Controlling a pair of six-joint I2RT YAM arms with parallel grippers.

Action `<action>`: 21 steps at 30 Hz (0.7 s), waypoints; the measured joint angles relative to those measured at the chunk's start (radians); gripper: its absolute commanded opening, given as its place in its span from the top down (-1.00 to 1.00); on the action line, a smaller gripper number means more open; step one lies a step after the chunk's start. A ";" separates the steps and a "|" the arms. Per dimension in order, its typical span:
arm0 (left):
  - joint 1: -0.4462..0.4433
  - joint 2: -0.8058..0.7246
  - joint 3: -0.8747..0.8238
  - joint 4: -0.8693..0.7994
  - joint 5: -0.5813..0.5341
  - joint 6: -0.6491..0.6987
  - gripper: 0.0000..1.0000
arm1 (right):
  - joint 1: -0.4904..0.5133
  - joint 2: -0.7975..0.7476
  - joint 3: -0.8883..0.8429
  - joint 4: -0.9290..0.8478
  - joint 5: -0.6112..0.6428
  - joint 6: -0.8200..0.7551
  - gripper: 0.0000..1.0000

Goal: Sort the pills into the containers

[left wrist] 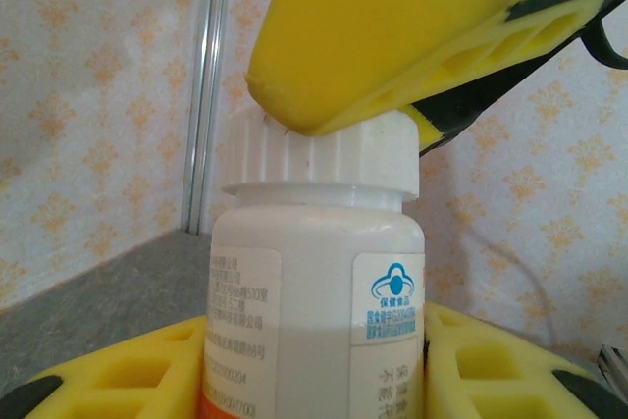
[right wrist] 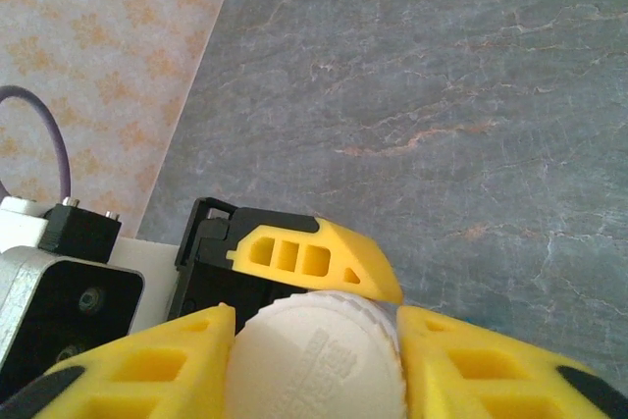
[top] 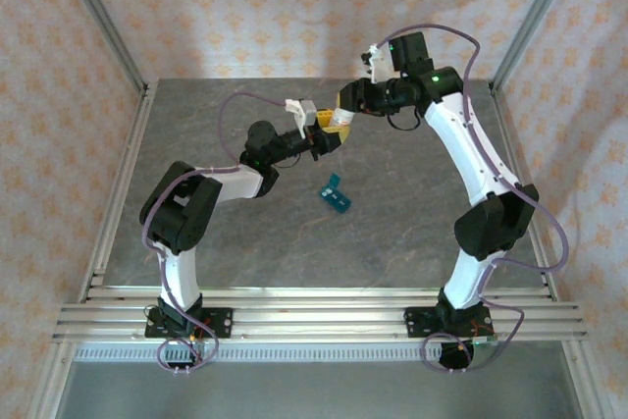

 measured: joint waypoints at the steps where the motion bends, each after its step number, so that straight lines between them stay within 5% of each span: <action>1: 0.001 0.000 0.000 -0.010 0.000 -0.003 1.00 | 0.002 -0.003 -0.014 0.016 0.010 0.018 0.23; 11: 0.005 0.000 -0.003 -0.040 0.023 -0.026 1.00 | 0.122 -0.158 -0.259 0.251 0.376 0.359 0.30; 16: 0.007 0.000 -0.003 -0.030 0.020 -0.032 1.00 | 0.153 -0.160 -0.257 0.268 0.463 0.433 0.26; 21: 0.007 0.000 -0.002 -0.001 -0.001 -0.026 1.00 | 0.153 -0.113 -0.147 0.189 0.460 0.436 -0.18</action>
